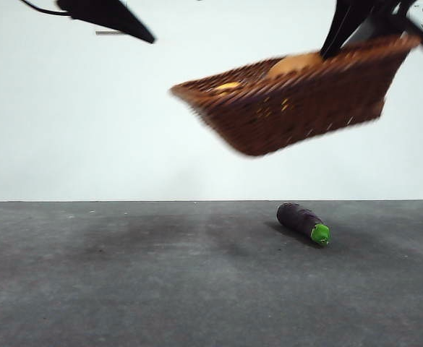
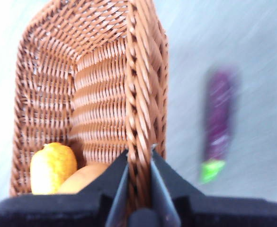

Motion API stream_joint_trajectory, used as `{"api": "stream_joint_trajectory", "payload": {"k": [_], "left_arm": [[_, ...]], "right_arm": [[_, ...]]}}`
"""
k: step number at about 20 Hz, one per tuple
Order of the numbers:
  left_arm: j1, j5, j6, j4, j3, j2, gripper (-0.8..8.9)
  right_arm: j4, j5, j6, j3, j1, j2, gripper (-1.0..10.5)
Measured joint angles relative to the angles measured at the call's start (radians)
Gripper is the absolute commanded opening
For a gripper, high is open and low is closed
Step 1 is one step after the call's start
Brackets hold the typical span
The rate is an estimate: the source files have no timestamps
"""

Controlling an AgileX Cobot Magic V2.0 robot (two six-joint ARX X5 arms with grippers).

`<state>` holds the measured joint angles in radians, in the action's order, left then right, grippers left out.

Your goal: Help me put the vegetables on the table into the basket

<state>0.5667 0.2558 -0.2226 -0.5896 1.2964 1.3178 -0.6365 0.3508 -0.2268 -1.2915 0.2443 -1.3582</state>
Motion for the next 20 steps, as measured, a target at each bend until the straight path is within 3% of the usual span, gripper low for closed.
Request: {"api": "stream_joint_trajectory", "payload": {"k": [6, 12, 20], "left_arm": [[-0.060, -0.002, -0.010, 0.017, 0.000, 0.064, 4.15], [-0.049, 0.026, -0.106, 0.156, 0.029, 0.287, 4.15], [0.021, 0.028, -0.131, -0.039, 0.571, 0.716, 4.16]], "right_arm": [[-0.189, -0.026, 0.045, -0.355, -0.173, 0.000, -0.1], [-0.289, -0.025, 0.078, -0.564, -0.271, 0.000, -0.1], [-0.352, -0.023, 0.158, -0.573, -0.272, 0.002, -0.1]]}}
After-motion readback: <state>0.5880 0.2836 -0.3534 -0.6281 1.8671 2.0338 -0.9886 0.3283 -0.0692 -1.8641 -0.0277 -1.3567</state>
